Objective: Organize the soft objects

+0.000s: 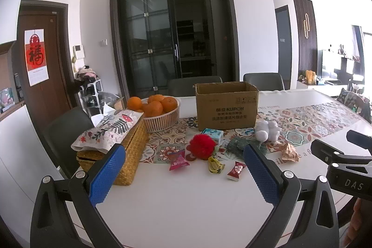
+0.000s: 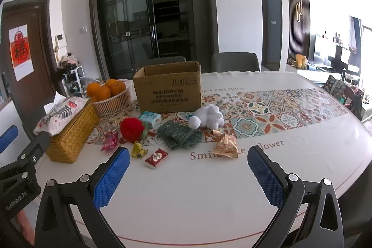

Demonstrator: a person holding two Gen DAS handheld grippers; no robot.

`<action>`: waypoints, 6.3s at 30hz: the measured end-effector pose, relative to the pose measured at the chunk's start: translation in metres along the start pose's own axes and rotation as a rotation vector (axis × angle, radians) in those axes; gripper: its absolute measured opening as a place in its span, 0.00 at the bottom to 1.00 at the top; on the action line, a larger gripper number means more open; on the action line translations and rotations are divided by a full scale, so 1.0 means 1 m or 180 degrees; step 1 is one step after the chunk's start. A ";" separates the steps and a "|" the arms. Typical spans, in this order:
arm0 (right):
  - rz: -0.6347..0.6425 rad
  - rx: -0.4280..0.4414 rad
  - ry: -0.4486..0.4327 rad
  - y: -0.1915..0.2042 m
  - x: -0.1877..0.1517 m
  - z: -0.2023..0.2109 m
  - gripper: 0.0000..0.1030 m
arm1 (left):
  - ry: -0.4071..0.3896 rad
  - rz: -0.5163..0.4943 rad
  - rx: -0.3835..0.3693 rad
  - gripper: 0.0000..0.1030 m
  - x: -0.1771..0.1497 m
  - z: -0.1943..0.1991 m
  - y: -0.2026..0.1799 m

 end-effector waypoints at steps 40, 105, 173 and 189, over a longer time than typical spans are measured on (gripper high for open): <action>-0.0016 -0.0007 0.0000 -0.003 0.000 -0.003 1.00 | 0.0010 -0.0017 -0.0010 1.00 0.004 0.001 -0.006; -0.0485 -0.0221 0.0743 -0.087 -0.031 -0.183 0.99 | 0.1617 -0.0611 -0.0695 0.64 -0.085 -0.208 -0.113; -0.0288 0.0204 0.0494 -0.035 0.013 -0.168 0.54 | 0.1259 -0.0186 -0.0792 0.22 -0.027 -0.190 -0.067; -0.0109 0.0438 0.0093 -0.006 0.072 -0.162 0.54 | 0.0979 -0.0131 -0.0871 0.22 0.025 -0.197 -0.051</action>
Point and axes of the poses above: each gripper's, at about its wrist camera, not at the fingertips, and z roughly against the way its jaws point, y to its left, x to its top, the point moved 3 cm from there along -z, roughly the way its jaws point, and after that the axes turned 10 degrees about z, right-handed, at the moved point
